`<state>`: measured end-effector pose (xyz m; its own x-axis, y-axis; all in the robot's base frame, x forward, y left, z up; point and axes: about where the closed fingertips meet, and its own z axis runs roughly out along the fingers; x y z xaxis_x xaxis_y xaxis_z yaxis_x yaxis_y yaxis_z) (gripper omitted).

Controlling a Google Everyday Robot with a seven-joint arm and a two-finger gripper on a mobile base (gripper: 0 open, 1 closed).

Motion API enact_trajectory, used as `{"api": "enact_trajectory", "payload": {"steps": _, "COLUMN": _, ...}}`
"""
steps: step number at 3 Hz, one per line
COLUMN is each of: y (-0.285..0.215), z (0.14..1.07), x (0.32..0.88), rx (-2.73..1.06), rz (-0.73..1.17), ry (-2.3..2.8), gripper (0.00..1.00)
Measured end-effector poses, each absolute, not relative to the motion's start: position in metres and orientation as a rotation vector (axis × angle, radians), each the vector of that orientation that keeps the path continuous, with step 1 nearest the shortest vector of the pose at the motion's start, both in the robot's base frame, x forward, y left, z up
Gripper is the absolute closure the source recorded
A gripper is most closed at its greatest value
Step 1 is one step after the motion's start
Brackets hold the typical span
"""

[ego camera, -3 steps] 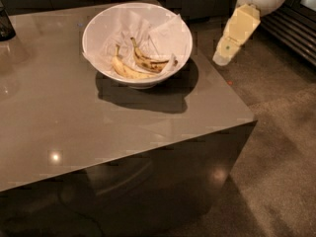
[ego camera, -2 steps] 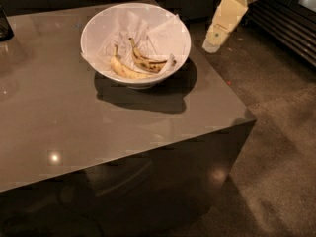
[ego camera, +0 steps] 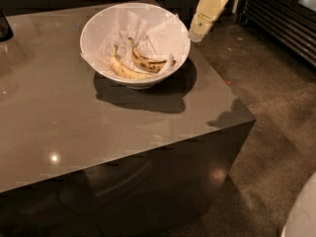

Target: Pick banana from white bowl

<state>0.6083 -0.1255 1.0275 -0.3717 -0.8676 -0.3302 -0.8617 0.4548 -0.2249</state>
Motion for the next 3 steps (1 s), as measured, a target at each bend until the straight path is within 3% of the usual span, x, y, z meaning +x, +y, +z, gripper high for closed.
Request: {"api": "enact_trajectory", "payload": {"steps": 3, "y": -0.051, "z": 1.016, "x": 0.632, "rx": -1.550, "rz": 0.149, "ry": 2.244, "gripper": 0.00}}
